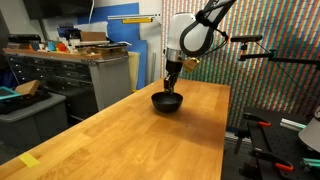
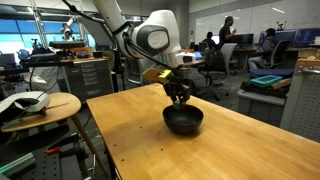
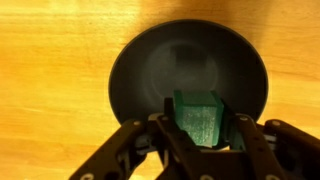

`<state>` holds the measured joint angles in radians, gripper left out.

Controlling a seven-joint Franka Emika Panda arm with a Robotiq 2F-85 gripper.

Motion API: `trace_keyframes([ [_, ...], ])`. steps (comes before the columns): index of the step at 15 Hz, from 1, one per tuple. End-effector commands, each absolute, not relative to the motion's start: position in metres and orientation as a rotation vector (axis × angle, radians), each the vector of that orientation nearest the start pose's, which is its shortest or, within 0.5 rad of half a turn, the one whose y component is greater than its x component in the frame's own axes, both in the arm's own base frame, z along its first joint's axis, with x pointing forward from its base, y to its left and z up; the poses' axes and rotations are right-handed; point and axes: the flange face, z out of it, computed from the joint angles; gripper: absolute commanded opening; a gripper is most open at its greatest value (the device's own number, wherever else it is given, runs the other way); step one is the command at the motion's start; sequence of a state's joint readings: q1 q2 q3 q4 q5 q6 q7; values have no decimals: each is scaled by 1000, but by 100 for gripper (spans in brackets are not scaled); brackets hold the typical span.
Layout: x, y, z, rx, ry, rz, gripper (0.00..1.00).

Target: Put the green block in the bowl

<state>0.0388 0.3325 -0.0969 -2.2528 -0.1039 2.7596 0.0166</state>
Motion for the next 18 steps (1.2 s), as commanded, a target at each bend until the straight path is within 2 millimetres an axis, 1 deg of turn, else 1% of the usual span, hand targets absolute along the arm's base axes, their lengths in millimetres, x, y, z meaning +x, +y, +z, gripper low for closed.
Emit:
trace_keyframes([
  [1, 567, -34, 217, -3174, -10, -218, 18],
  [5, 572, -39, 198, -3134, 37, -177, 18],
  [8, 579, -45, 192, -3131, 50, -187, 18],
  [9, 582, -48, 193, -3131, 58, -194, 55],
  [10, 584, -50, 195, -3130, 67, -198, 70],
  [11, 586, -53, 200, -3129, 75, -203, 76],
  [14, 591, -62, 217, -3123, 105, -223, 100],
  [18, 597, -75, 250, -3107, 162, -204, 100],
])
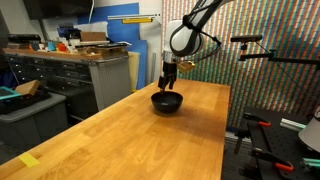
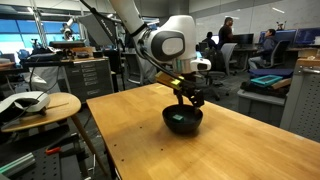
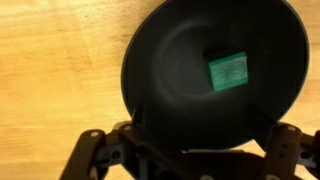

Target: Put the green block in the bowl

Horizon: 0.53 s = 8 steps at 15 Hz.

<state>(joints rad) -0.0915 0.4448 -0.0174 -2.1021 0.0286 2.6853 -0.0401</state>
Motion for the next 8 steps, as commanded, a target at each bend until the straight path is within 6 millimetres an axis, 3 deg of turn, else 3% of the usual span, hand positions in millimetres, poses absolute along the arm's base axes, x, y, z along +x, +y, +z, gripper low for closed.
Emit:
trace_keyframes([
  [1, 598, -79, 258, -3104, 174, -199, 100],
  [8, 599, -107, 320, -3125, 189, -121, 100],
])
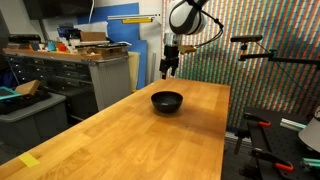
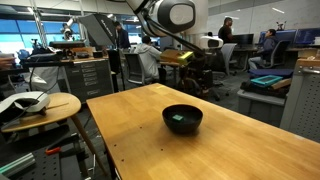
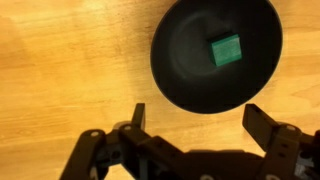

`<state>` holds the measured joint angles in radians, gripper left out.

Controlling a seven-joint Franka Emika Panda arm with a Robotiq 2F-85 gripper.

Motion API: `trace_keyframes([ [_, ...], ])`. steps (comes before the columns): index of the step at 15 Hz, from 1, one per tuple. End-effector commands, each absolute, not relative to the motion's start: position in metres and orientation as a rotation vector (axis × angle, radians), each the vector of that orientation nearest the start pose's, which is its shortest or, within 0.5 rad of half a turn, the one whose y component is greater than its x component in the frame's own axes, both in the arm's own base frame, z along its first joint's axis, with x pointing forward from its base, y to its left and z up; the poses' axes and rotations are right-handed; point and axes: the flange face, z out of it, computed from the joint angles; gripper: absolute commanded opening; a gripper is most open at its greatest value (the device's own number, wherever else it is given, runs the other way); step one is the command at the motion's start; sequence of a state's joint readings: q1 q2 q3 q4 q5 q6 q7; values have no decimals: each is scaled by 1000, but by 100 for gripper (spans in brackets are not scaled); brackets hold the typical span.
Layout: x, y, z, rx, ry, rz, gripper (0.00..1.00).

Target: Put the green block in the bowl

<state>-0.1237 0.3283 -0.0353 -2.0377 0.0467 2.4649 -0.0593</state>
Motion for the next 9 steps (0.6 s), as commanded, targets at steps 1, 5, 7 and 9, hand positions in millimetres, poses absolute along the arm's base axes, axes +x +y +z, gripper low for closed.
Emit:
trace_keyframes([
  [1, 600, -109, 327, -3120, 195, -106, 100],
  [5, 602, -107, 329, -3118, 209, -77, 100],
  [7, 605, -107, 335, -3116, 206, -71, 100],
  [9, 605, -107, 335, -3116, 205, -68, 100],
])
